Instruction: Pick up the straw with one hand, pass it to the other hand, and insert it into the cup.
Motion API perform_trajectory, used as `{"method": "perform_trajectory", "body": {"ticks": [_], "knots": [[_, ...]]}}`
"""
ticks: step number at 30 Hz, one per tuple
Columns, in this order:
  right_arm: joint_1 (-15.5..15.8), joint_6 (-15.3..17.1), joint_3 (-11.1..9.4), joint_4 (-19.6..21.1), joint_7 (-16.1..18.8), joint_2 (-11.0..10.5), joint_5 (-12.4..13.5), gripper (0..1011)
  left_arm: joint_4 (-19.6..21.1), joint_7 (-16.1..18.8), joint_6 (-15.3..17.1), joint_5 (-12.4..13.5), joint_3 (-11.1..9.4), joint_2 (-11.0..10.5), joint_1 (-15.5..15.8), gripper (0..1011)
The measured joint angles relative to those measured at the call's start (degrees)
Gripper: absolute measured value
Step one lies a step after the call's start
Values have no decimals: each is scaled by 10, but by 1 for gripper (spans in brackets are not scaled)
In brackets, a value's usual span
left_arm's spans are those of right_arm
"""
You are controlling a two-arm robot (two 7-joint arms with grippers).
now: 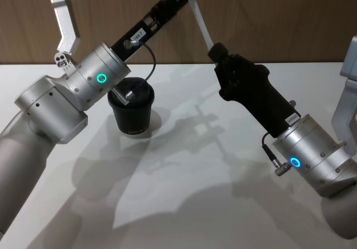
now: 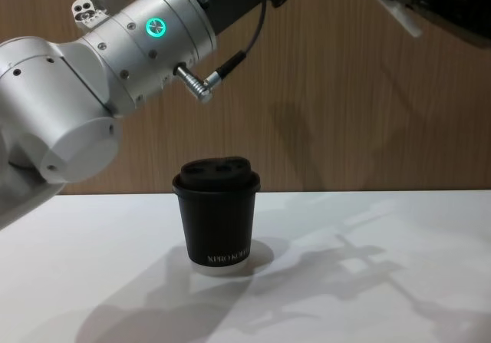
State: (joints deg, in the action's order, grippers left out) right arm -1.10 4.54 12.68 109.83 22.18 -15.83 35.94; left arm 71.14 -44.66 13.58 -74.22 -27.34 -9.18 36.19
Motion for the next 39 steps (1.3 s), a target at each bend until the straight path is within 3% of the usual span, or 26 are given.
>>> {"method": "perform_trajectory", "body": {"ticks": [8, 15, 29, 34, 39], "knots": [[0, 0, 0, 0, 0, 0, 0, 5, -7, -2, -3, 0, -6, 0, 5, 248], [0, 0, 0, 0, 0, 0, 0, 5, -10, -5, -6, 0, -11, -1, 9, 75], [0, 0, 0, 0, 0, 0, 0, 5, -11, -7, -12, -1, -17, -7, 12, 6], [0, 0, 0, 0, 0, 0, 0, 104, -8, -7, -14, -2, -20, -9, 11, 5], [0, 0, 0, 0, 0, 0, 0, 268, -5, -6, -17, -4, -21, -11, 10, 5]]}}
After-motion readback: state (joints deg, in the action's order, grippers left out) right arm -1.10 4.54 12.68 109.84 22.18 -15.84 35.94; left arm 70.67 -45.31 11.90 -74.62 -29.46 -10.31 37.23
